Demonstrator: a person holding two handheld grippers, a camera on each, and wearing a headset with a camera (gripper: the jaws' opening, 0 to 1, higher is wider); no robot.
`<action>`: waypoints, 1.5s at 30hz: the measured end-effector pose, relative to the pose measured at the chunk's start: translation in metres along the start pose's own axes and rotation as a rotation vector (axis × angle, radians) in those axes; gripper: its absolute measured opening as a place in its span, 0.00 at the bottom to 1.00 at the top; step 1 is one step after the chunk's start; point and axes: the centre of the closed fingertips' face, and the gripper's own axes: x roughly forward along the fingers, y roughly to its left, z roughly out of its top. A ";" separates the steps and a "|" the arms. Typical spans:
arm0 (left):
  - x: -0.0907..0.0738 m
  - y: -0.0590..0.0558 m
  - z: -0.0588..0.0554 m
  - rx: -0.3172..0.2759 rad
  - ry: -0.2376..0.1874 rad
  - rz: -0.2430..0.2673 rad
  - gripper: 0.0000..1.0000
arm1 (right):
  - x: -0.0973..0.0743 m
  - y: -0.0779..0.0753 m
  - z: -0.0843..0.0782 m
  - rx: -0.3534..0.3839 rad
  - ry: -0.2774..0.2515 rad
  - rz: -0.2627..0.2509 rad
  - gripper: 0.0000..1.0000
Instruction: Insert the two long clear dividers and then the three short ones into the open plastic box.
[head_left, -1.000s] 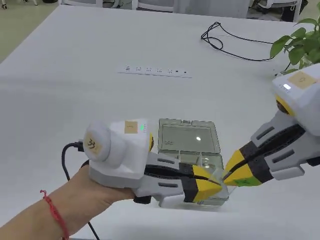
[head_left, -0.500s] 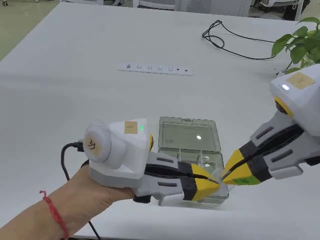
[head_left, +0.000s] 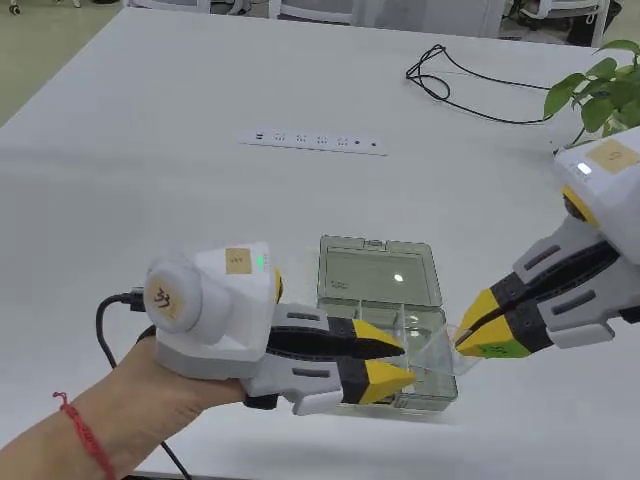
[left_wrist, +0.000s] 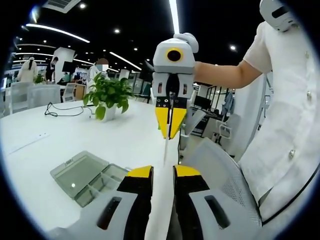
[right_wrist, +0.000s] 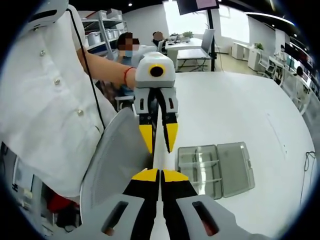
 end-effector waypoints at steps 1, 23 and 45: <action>-0.002 0.003 -0.001 0.000 0.001 0.015 0.15 | -0.002 -0.005 -0.003 0.000 0.009 -0.015 0.03; -0.042 0.045 -0.036 -0.011 0.082 0.226 0.68 | 0.017 -0.065 -0.045 -0.014 0.165 -0.173 0.03; -0.052 0.054 -0.054 -0.038 0.109 0.285 0.97 | 0.052 -0.089 -0.083 -0.053 0.285 -0.154 0.03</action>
